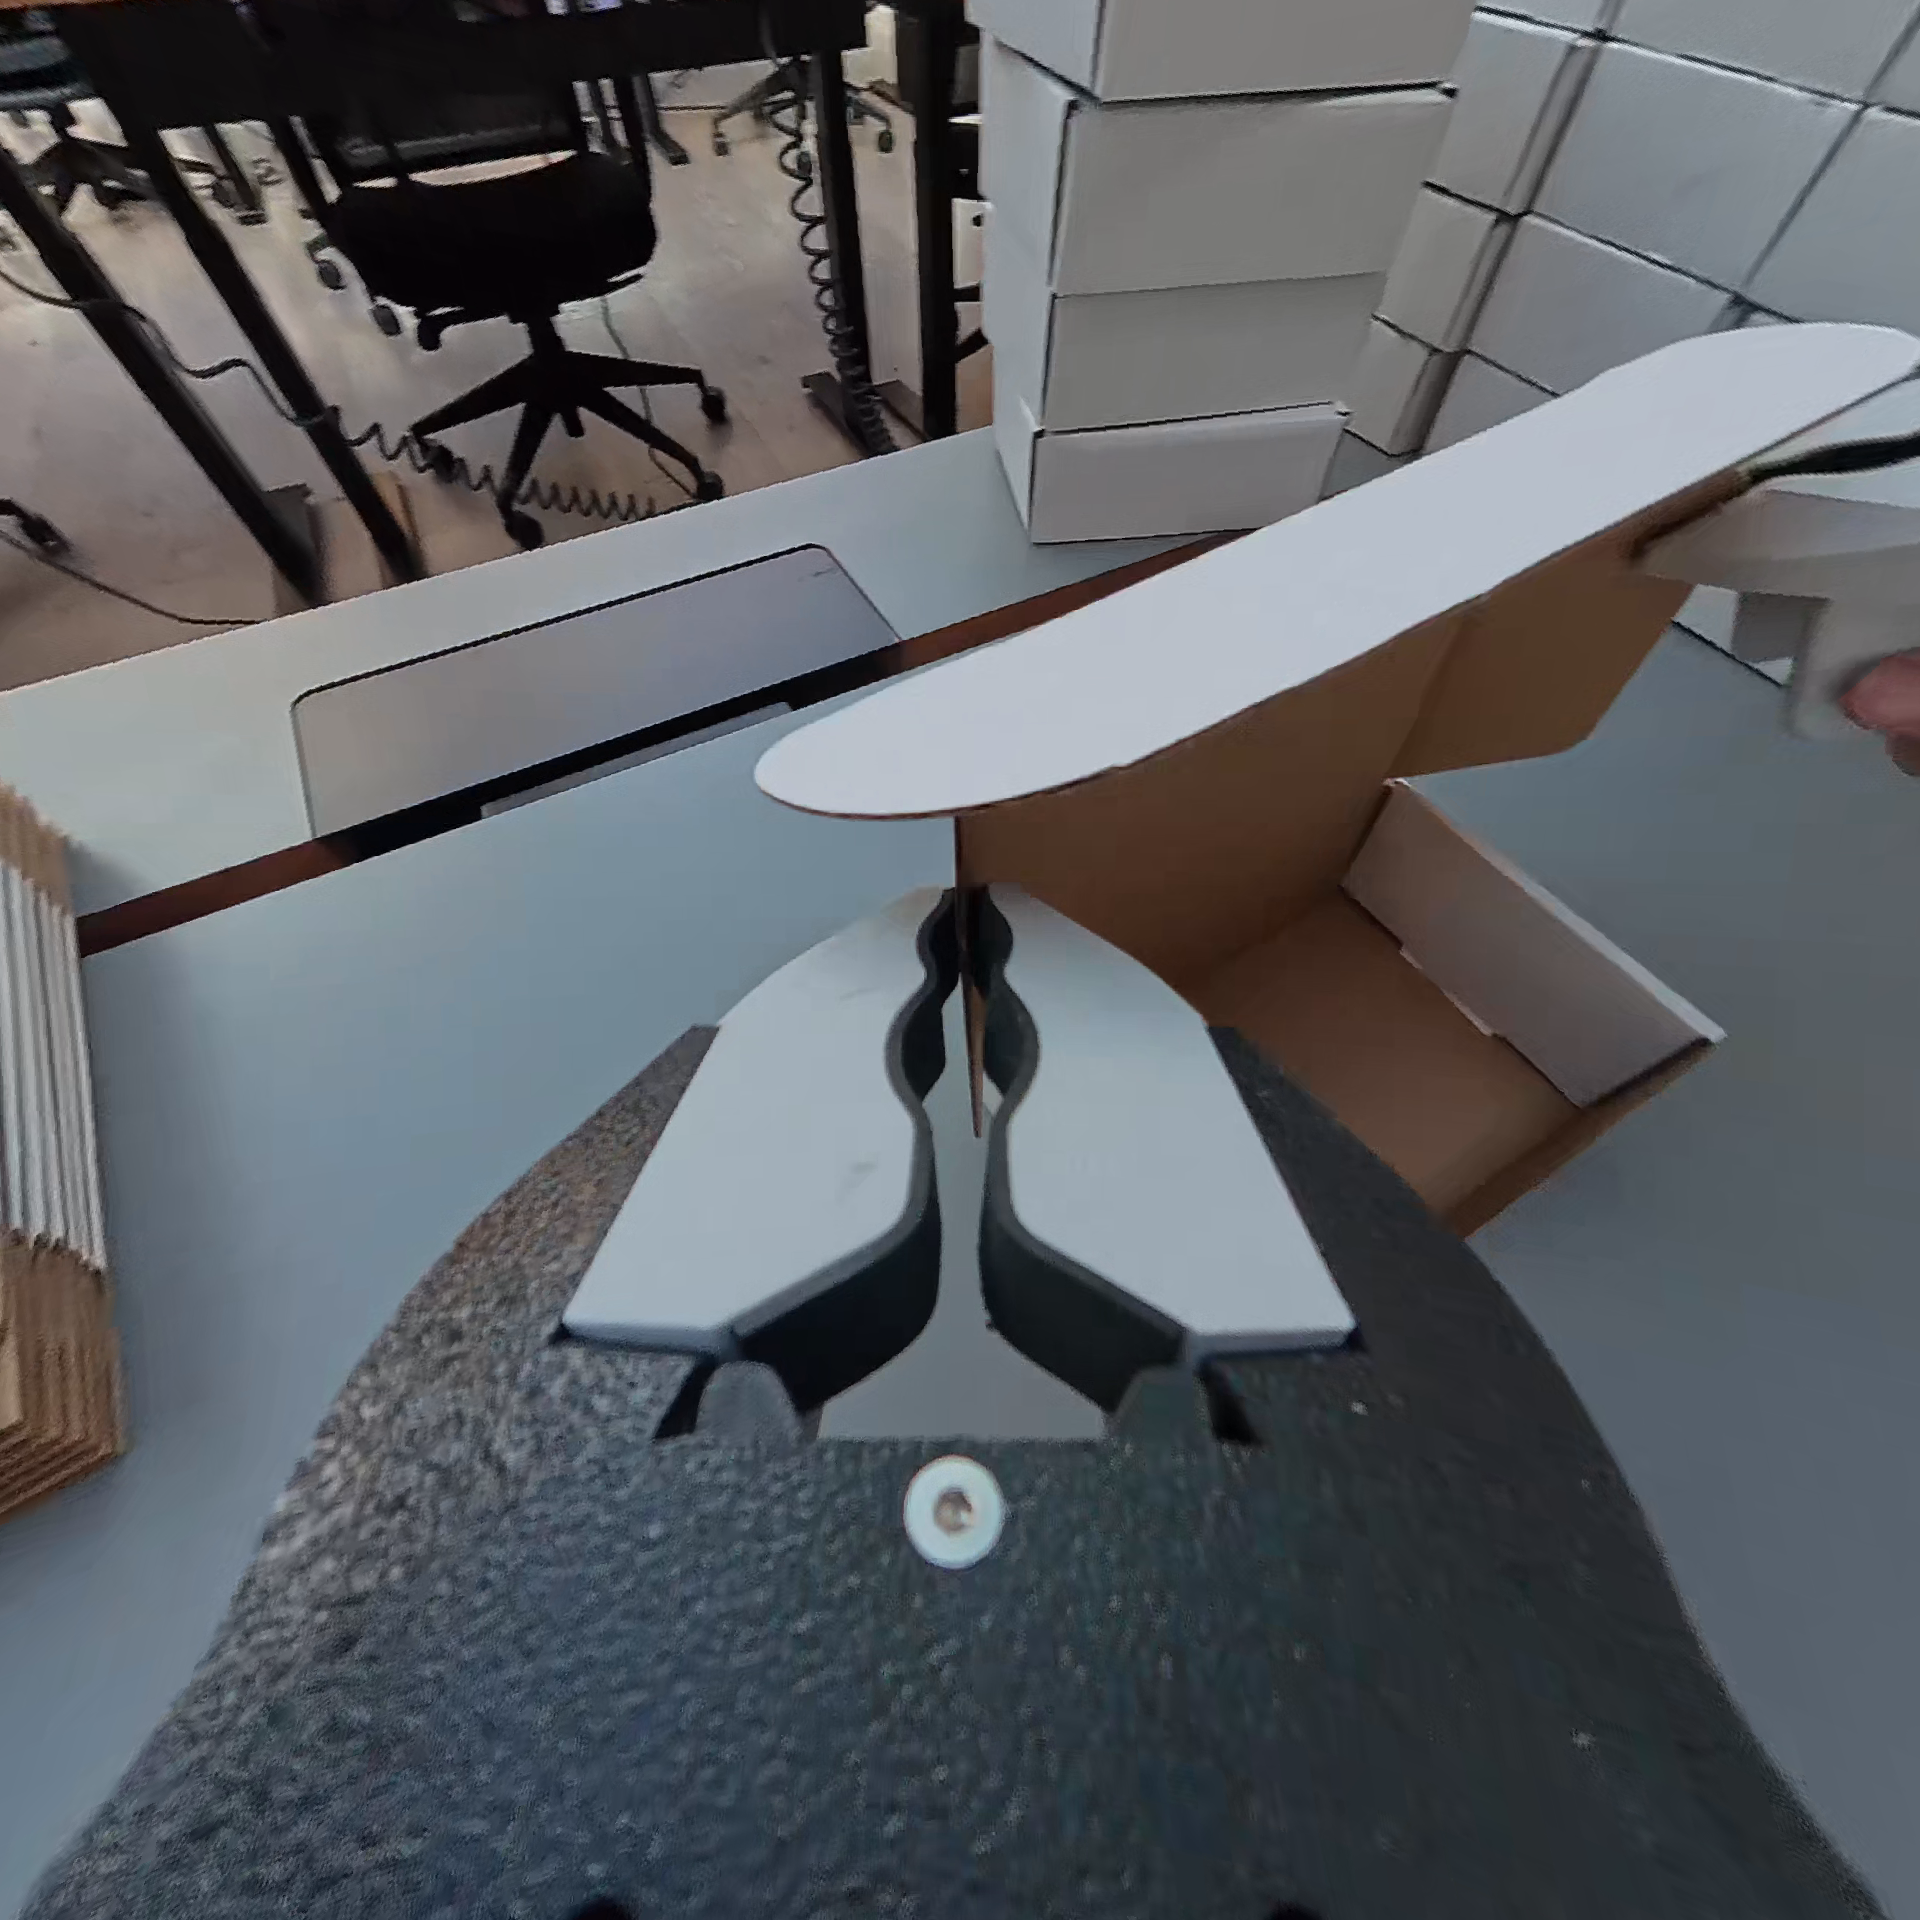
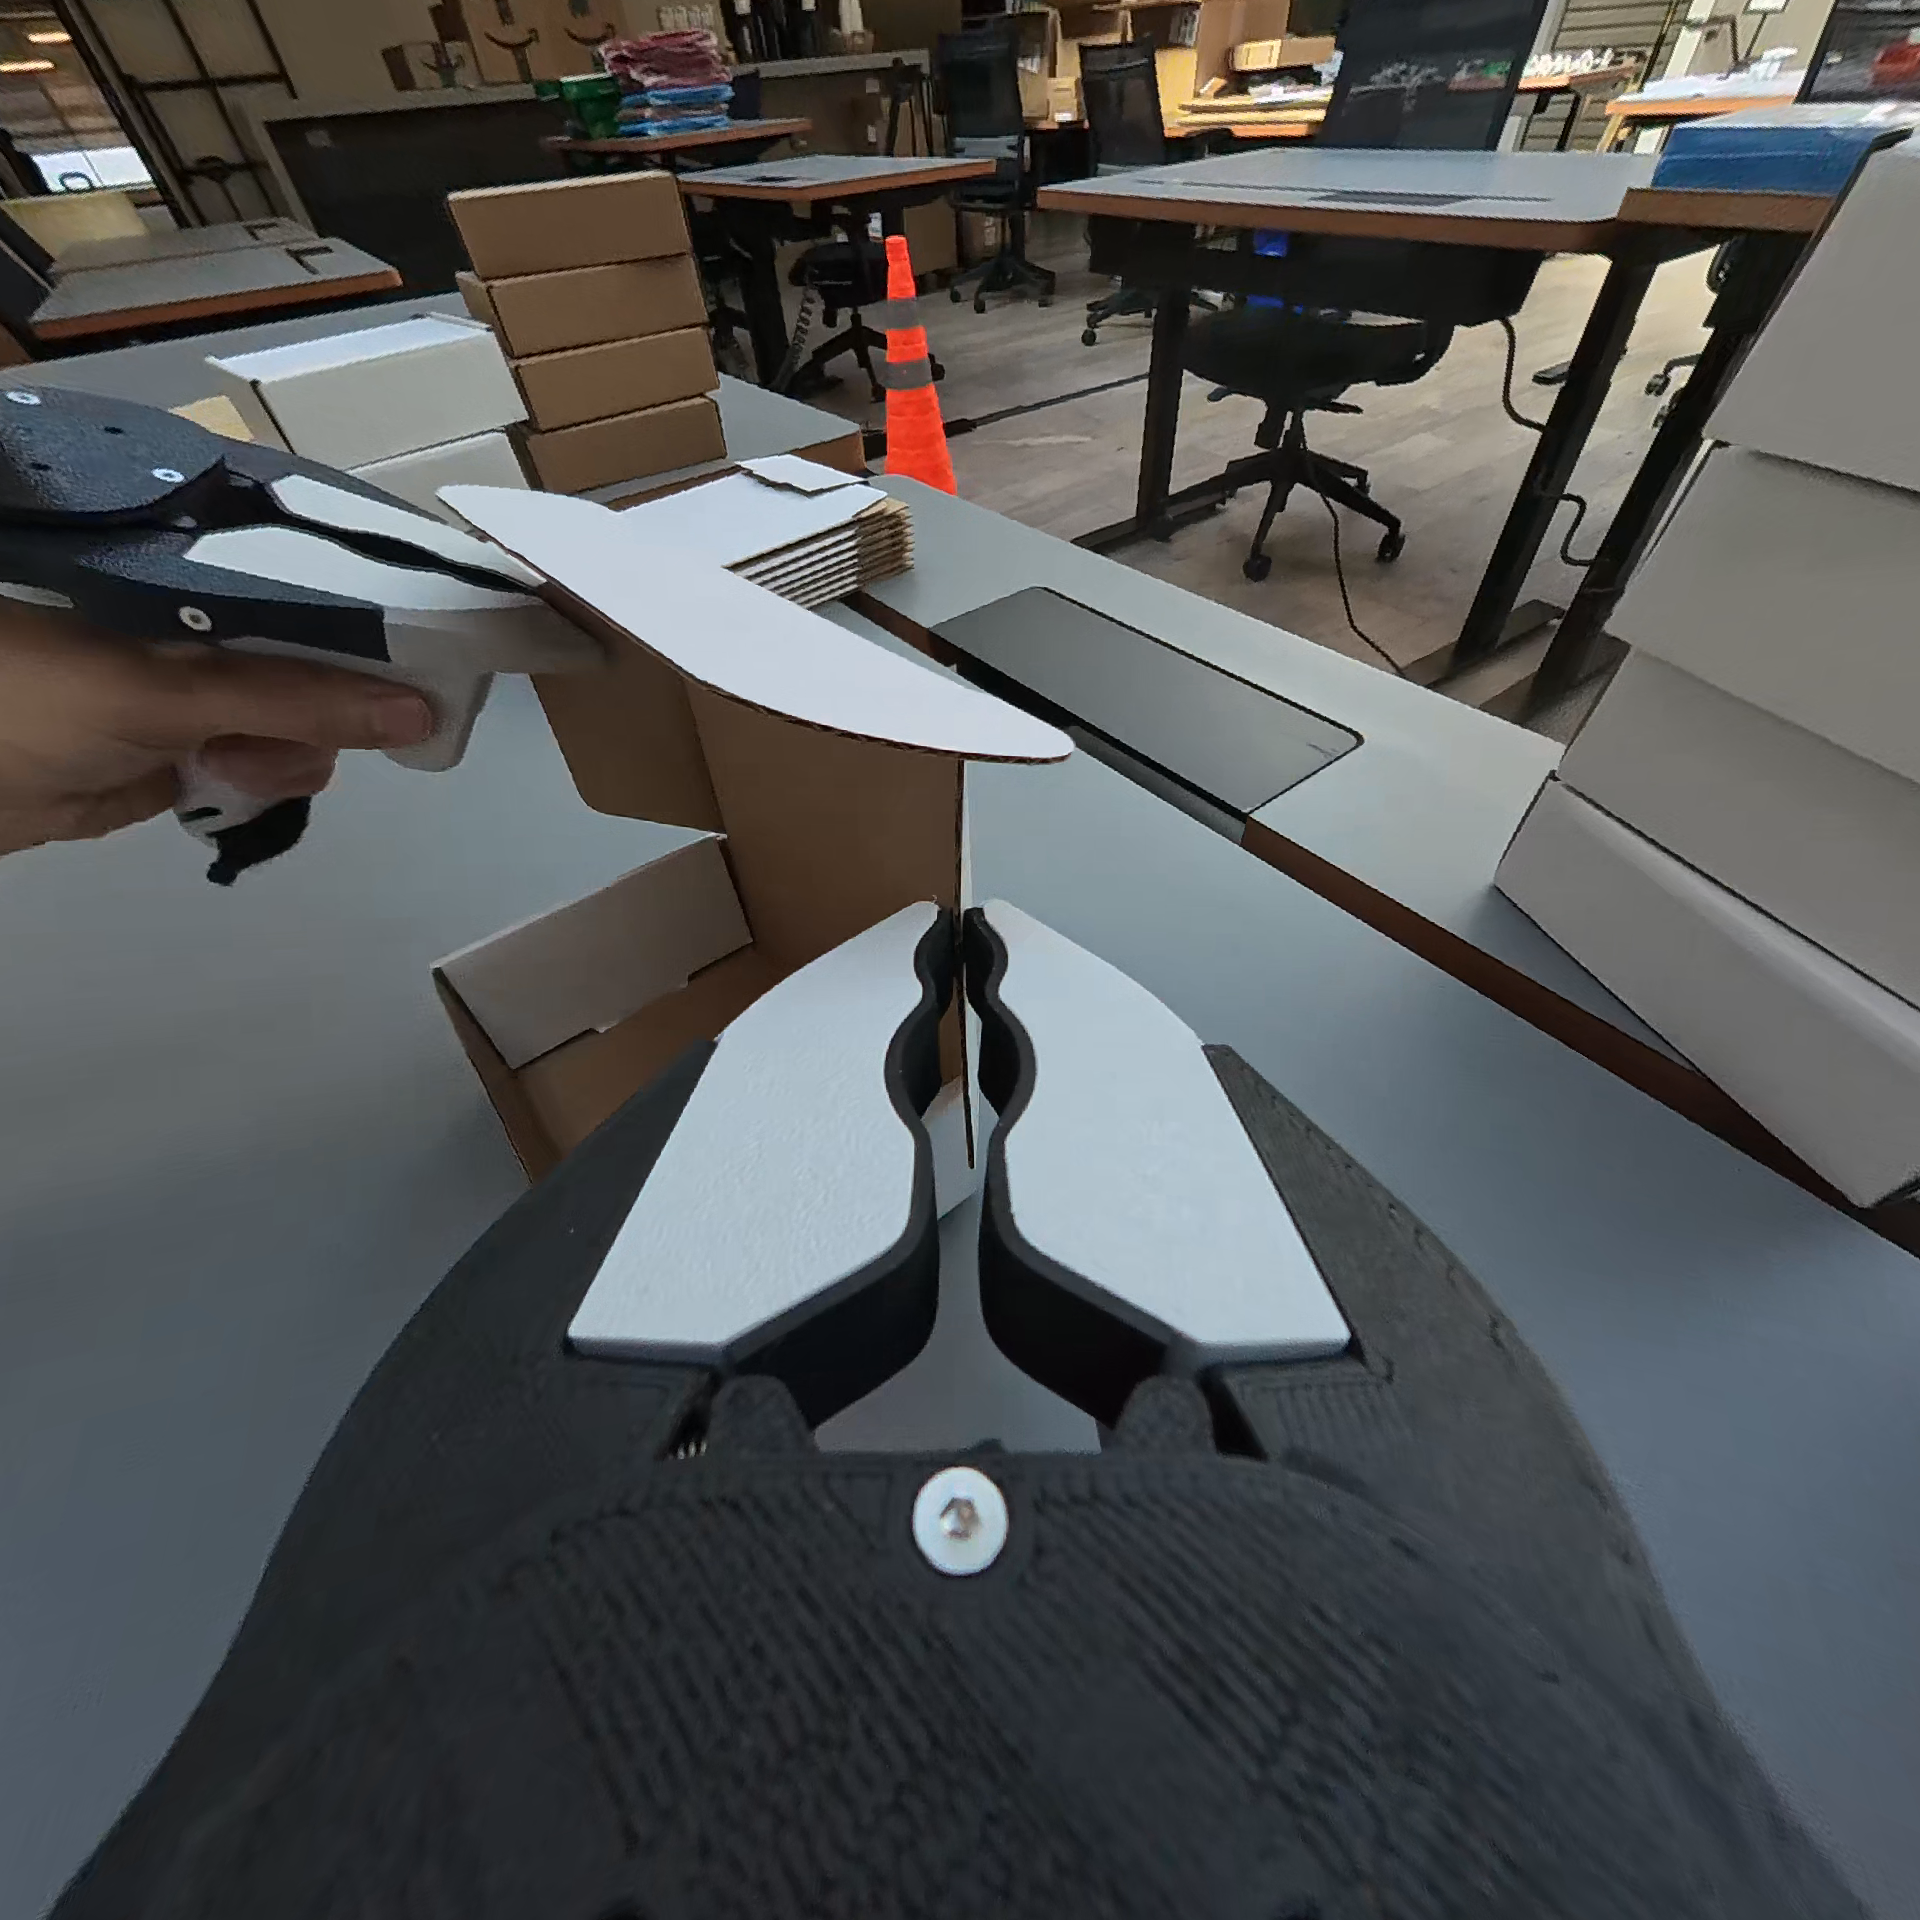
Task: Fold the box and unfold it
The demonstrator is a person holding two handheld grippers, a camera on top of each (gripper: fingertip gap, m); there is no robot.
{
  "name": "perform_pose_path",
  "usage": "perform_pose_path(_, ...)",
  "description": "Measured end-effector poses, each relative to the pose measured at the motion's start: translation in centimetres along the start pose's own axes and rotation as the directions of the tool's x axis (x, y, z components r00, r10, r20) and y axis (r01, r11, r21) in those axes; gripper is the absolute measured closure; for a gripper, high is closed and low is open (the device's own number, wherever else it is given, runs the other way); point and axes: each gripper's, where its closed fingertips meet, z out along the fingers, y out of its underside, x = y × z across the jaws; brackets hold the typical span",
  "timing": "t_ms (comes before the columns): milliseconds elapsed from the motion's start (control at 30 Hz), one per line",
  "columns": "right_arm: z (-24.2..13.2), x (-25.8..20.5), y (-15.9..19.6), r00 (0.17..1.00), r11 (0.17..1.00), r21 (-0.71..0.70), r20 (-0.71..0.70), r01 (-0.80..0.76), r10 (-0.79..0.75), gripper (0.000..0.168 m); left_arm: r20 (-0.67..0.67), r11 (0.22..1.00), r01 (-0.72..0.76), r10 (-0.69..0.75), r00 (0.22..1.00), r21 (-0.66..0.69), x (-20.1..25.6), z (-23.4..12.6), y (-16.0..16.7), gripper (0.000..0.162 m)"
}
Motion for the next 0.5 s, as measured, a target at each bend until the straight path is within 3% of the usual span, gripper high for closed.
perform_pose_path(33, 0.3, -0.4, -0.2, 1.0, 1.0, 0.02, -0.015, -0.019, 0.019, 0.166, 0.054, 1.0, 0.03, -0.03, 0.998, 0.003, -0.3, 0.0, 0.0, 0.16)
perform_pose_path(233, 1.4, -1.7, -1.2, 0.964, 0.964, 0.201, -0.164, -0.173, 0.208, 0.165, 0.27, 0.992, 0.117, -0.123, 0.955, 0.036, -0.8, -0.2, 0.0, 0.16)
perform_pose_path(367, 2.3, -2.5, 0.1, 0.944, 0.975, 0.18, -0.279, -0.13, 0.177, 0.162, 0.359, 0.993, 0.106, -0.115, 0.926, 0.044, -0.1, -0.5, 0.0, 0.159)
perform_pose_path(500, 2.6, -2.8, 0.4, 0.926, 0.943, 0.255, -0.256, -0.213, 0.278, 0.16, 0.412, 0.994, 0.097, -0.11, 0.904, 0.052, 0.4, -0.8, 0.2, 0.159)
